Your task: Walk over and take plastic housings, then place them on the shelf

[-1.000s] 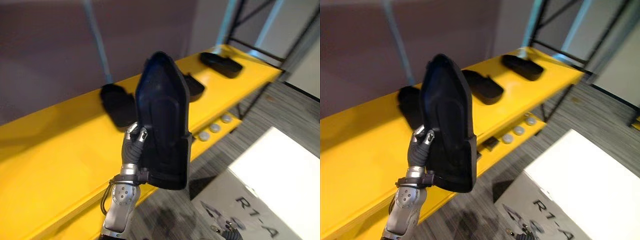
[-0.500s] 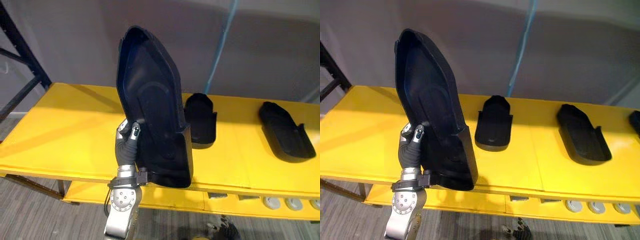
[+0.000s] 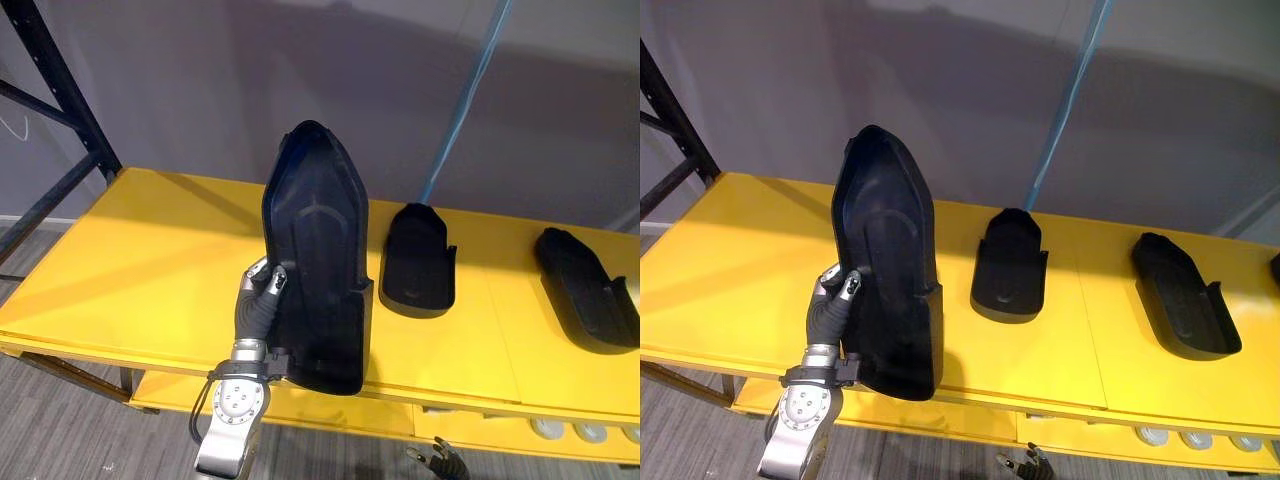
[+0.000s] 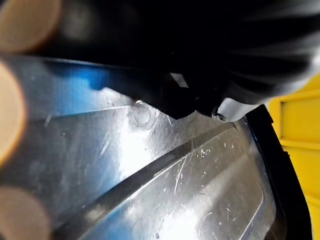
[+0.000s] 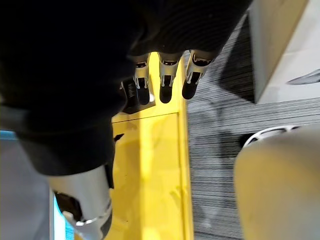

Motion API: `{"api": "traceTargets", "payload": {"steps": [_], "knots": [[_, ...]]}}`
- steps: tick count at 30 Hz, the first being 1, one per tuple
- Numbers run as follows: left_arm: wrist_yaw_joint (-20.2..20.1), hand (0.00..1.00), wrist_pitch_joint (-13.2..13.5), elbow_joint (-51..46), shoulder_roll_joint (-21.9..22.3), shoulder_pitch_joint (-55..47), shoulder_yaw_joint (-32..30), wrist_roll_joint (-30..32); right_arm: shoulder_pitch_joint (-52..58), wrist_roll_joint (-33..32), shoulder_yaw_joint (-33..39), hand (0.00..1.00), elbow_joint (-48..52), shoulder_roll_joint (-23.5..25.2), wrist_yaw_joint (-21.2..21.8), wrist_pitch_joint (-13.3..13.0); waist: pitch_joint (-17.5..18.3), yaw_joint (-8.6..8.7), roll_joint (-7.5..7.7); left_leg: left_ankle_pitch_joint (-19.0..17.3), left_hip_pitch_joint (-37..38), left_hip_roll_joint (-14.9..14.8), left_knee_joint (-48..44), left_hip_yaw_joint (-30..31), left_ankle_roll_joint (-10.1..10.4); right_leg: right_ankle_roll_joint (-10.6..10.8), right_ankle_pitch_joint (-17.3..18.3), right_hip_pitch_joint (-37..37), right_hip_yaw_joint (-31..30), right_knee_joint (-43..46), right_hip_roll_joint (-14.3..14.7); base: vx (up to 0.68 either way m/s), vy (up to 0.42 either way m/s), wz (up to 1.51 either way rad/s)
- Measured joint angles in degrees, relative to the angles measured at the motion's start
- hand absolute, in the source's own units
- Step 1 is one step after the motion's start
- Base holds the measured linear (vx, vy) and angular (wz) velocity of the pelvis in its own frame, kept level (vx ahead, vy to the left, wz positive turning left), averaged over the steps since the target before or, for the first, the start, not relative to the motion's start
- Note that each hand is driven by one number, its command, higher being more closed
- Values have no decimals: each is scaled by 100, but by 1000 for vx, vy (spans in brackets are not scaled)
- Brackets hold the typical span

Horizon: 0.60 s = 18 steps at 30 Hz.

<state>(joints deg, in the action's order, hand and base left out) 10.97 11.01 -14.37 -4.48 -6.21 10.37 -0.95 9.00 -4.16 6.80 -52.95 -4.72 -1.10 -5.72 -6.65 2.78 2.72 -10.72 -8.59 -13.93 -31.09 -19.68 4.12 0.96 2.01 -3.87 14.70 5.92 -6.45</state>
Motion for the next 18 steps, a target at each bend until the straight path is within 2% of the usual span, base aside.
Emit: {"api": "traceTargets", "payload": {"steps": [2, 3, 4, 5, 7, 8, 9, 10, 11, 12, 13, 14, 15, 16, 17, 18], "knots": [[-5, 100, -3, 65, 60, -11, 11, 1, -13, 85, 5, 0, -41, -62, -12, 2, -1, 32, 2, -127, -106, -414, -264, -209, -22, 19, 12, -9, -3, -112, -91, -74, 101, -29], [-5, 100, -3, 73, 122, -9, 13, 1, -21, 164, 7, 0, -39, -154, -16, 5, -8, 112, 14, -140, -141, -653, -255, -206, -39, 137, 76, 20, 17, -153, -254, -96, 207, -33], [0, 100, -3, 98, 208, -5, 19, 0, -4, 183, 26, 0, -56, -264, -18, 29, 2, 225, -61, -137, -140, -874, -133, -73, -34, 456, 126, 88, 15, -109, -401, -88, 240, -19], [0, 100, -7, 103, 249, -6, 32, 1, 3, 208, 69, 0, -60, -307, -31, 58, 13, 291, -124, -127, -129, -946, -28, 61, -16, 506, 154, 136, 2, -37, -463, -90, 370, -3], [10, 100, -7, 103, 340, 132, 166, -1, 219, 277, 214, 0, -68, -378, -96, 120, 129, 387, -333, 70, -36, -995, 526, 561, 198, 927, 182, 293, 3, 156, -723, -77, 511, 20], [12, 100, -4, 103, 379, 175, 211, -1, 270, 280, 228, 0, -73, -414, -107, 129, 181, 397, -432, 93, -20, -986, 716, 616, 441, 1048, 139, 293, 21, 139, -758, -33, 610, 31], [16, 100, 4, 150, 245, 271, 275, -6, 227, 280, 260, 0, -217, -250, -119, 194, 218, 403, -238, 13, -64, -671, 538, 581, 786, 1124, 11, 261, -9, 92, -1086, -1, 495, 22], [28, 100, 5, 152, 142, 288, 282, -4, 232, 280, 224, 0, -222, -130, -109, 204, 284, 400, -111, -77, -158, -520, 431, 565, 714, 1074, -128, 269, -5, 18, -1221, -16, 670, 27], [49, 100, 5, 157, 22, 390, 246, -4, 201, 280, 203, 0, -244, 62, -108, 203, 333, 391, -10, -299, -440, -384, 42, 593, 557, 1078, -453, 320, -7, -93, -1381, -44, 608, 11], [106, 100, 4, 163, -51, 463, 208, -3, 112, 325, 205, 0, -307, 4, -107, 205, 335, 344, -17, -479, -612, -332, -235, 545, 426, 998, -823, 445, -37, -123, -1458, -54, 599, -9], [122, 100, 3, 166, -94, 475, 168, -3, 32, 325, 192, 0, -337, -2, -112, 207, 327, 287, -29, -525, -615, -330, -273, 434, 367, 817, -1044, 557, -18, -120, -1474, -70, 482, -69], [141, 100, 1, 168, -162, 475, 78, 0, -170, 328, 131, 0, -343, -42, -117, 208, 313, 200, -76, -521, -523, -303, -121, 101, 244, 77, -1642, 862, 51, -149, -1484, -80, 419, -88], [148, 100, 3, 212, -182, 477, 36, 0, -280, 328, 41, 0, -332, -68, -110, 207, 286, 203, -100, -453, -395, -237, 68, -67, 121, 91, -1493, 1061, 26, 195, -1472, -89, 377, -73], [152, 100, 0, 292, -181, 491, 38, 2, -285, 326, -11, 0, -286, -70, -110, 202, 283, 256, -106, -396, -300, -152, 214, -94, 32, 299, -1127, 1131, -34, 585, -1419, -66, 244, -15], [151, 100, -13, 398, -174, 493, 61, 10, -273, 325, -28, 0, -248, -64, -104, 195, 279, 327, -107, -302, -142, -24, 465, -97, -69, 570, -516, 1177, -308, 1117, -1190, -53, 172, 5], [151, 100, -46, 441, -139, 486, 105, 15, -264, 323, -53, 0, -252, -73, -102, 193, 259, 327, -144, -200, 91, 121, 760, -196, -145, 564, 127, 1175, -537, 1507, -835, -54, 160, 4]]}}
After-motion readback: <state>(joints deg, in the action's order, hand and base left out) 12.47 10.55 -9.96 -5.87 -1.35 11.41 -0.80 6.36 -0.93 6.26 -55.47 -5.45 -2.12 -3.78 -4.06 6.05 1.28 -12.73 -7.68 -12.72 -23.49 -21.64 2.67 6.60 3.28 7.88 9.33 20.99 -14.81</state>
